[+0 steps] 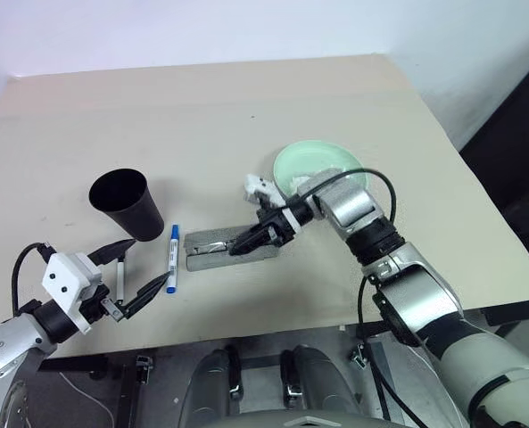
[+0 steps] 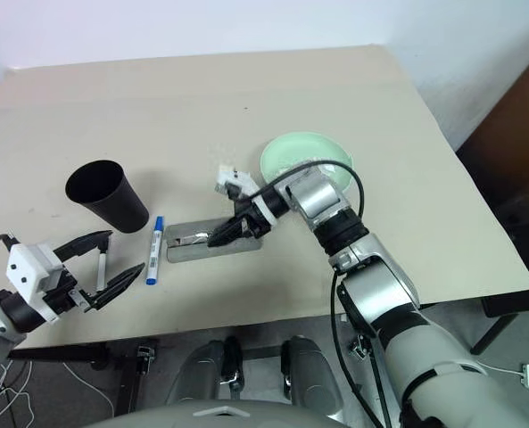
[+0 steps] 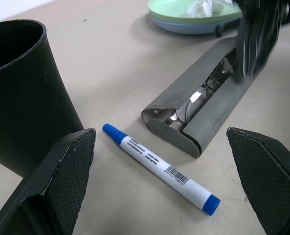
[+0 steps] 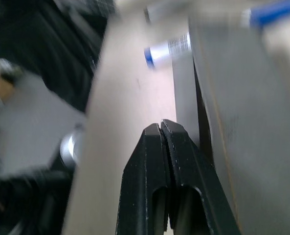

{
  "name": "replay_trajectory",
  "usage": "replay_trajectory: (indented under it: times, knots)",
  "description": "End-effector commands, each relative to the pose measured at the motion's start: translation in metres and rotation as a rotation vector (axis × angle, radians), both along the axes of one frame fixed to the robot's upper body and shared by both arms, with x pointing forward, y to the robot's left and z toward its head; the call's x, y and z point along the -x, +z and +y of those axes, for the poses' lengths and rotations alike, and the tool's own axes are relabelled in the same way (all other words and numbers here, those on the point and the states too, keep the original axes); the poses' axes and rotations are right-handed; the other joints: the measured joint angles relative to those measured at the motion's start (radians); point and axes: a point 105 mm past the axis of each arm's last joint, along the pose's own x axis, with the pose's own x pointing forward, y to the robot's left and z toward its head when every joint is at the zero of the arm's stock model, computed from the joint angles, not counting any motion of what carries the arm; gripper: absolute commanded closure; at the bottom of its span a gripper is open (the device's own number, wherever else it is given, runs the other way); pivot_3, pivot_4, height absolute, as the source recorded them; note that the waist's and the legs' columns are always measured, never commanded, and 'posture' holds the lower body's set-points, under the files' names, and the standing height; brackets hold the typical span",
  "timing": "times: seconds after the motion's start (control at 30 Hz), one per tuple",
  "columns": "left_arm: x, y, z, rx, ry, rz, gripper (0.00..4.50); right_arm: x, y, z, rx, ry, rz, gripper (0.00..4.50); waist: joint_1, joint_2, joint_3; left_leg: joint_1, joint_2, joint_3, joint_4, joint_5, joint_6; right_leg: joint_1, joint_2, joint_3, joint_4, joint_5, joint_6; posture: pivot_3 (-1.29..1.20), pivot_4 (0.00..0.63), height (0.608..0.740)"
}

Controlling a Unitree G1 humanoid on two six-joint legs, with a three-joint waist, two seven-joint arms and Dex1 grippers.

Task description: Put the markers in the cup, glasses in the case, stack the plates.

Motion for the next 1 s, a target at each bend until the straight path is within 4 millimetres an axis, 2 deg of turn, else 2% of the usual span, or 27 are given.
replay_trajectory:
  times: [0.03,0.23,0.27,0.37,0.53,0.67,0.87,0.93,1.0]
  knots:
    - [0.002,0.007,0.004,-0.009,0.009,-0.041,0.00,-0.011,0.033,0.005,-0.099,-0.031,-0.054,4.44,0.001,0.000,0.000,0.000,0.000,0.000,0.000,0.000,0.000,0.000,0.000,0.000,0.000,0.000,0.000,0.00,0.150,0.715]
    - [0.005,0.001,0.005,-0.006,0.012,-0.031,0.00,-0.023,0.063,0.005,-0.226,-0.082,-0.042,4.44,0.001,0.000,0.000,0.000,0.000,0.000,-0.001,0.000,0.000,0.000,0.000,0.000,-0.001,0.000,-0.001,0.00,0.150,0.715]
    - [0.005,0.000,0.005,-0.006,0.012,-0.030,0.00,-0.028,0.061,0.006,-0.217,-0.108,-0.057,4.44,0.000,0.000,0.000,0.000,0.000,0.000,-0.001,0.000,0.000,0.000,0.000,0.000,-0.001,0.000,0.000,0.00,0.150,0.715]
    - [0.006,0.000,0.005,-0.005,0.013,-0.032,0.00,-0.045,0.037,0.008,-0.107,-0.192,-0.122,4.44,-0.002,0.000,0.000,0.000,0.000,0.000,-0.001,0.000,0.000,0.000,0.000,0.000,-0.001,0.000,0.000,0.00,0.150,0.715]
    - [0.007,0.003,0.003,-0.003,0.015,-0.039,0.00,-0.049,0.015,0.009,-0.049,-0.204,-0.142,4.44,0.000,0.000,0.000,-0.001,0.000,0.000,-0.001,0.000,0.000,0.000,0.000,0.000,-0.001,0.000,0.000,0.00,0.150,0.715]
    - [0.007,0.005,0.002,-0.005,0.017,-0.041,0.00,-0.055,0.021,0.011,-0.091,-0.253,-0.121,4.44,0.000,0.000,0.000,-0.001,0.000,0.000,-0.001,0.000,0.000,0.000,0.000,0.000,-0.001,0.000,0.000,0.00,0.150,0.715]
    - [0.005,0.007,-0.001,-0.002,0.016,-0.044,0.00,-0.078,0.032,0.011,-0.123,-0.420,-0.141,4.44,0.000,0.000,0.000,-0.001,0.000,0.000,0.000,0.000,0.000,0.000,0.000,0.000,0.000,0.000,0.000,0.00,0.150,0.715]
    - [0.004,0.007,-0.001,0.001,0.016,-0.046,0.00,-0.086,0.027,0.008,-0.093,-0.476,-0.172,4.44,0.000,0.000,0.000,-0.001,0.000,0.000,-0.001,0.000,0.000,0.000,0.000,0.000,0.000,0.000,0.000,0.00,0.150,0.715]
    - [0.003,0.007,-0.001,0.001,0.017,-0.047,0.00,-0.091,0.013,0.004,-0.019,-0.503,-0.217,4.44,0.000,0.000,0.000,-0.001,0.000,0.000,-0.001,0.000,0.000,0.000,0.000,0.000,-0.001,0.000,0.000,0.00,0.150,0.715]
